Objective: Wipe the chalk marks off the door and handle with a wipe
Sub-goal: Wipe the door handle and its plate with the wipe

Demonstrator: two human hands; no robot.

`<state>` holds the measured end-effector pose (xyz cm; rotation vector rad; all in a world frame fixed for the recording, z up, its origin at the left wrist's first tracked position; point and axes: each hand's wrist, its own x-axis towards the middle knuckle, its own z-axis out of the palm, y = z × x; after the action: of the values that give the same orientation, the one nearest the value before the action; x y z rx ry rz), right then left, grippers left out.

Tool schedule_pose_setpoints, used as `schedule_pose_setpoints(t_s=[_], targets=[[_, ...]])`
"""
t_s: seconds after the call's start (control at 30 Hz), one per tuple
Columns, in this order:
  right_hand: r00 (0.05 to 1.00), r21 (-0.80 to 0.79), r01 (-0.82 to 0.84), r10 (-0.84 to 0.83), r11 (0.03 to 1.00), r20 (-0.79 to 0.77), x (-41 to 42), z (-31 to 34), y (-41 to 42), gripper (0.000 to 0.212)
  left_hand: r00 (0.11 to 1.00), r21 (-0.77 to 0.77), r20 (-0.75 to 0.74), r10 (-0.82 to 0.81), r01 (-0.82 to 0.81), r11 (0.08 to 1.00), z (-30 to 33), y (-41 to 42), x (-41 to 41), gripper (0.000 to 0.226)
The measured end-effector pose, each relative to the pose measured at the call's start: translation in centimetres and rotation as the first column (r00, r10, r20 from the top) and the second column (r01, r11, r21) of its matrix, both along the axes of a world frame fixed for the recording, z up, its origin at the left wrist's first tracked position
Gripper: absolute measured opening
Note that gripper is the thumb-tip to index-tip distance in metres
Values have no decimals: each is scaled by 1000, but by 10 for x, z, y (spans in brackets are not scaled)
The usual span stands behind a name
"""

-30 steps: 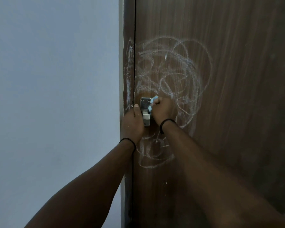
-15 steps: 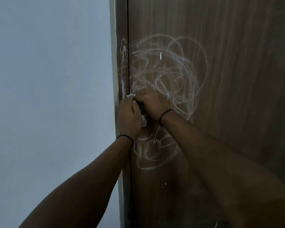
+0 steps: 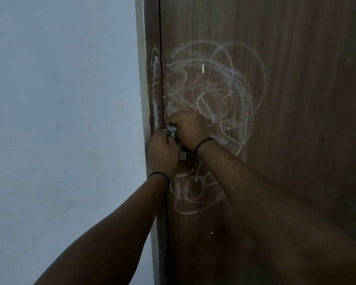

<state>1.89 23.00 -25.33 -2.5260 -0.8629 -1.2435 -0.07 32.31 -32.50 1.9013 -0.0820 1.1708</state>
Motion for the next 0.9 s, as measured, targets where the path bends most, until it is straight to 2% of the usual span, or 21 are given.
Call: schedule_pose_setpoints(t_s=[0.13,0.3,0.43,0.5,0.57,0.67,0.73,0.8,0.9], targets=[[997,-225,52,-39,973,62,-2,-17,0,11,996,-91,-88,-32,24,996,-24,-1,-6,22],[993,-259,95,-73,961,93,-4,-18,-4,8,979,-202,-156,-132,99,974,-41,-1,-22,29],[993,-311,41,-4,949,118,-10,-12,-6,10,971,-271,-168,-169,119,955,-26,-3,-28,25],[992,-246,-8,39,969,119,-14,-10,-5,12,974,-304,-122,-190,146,942,-7,-4,-27,25],[993,-38,-105,107,994,50,-16,-9,-5,16,971,-310,-66,-230,199,930,15,-6,-24,27],[980,252,-154,181,955,-87,-17,-6,-6,29,943,-385,-24,-331,297,874,39,-3,-16,37],[957,323,-148,217,935,-191,-17,-3,-9,34,909,-469,-14,-417,362,805,44,2,-10,39],[951,339,-147,228,929,-211,-17,1,-10,29,888,-524,-6,-460,389,757,43,7,-7,37],[982,358,-72,128,931,-138,-16,5,-6,18,932,-478,-14,-363,312,821,35,8,-6,28]])
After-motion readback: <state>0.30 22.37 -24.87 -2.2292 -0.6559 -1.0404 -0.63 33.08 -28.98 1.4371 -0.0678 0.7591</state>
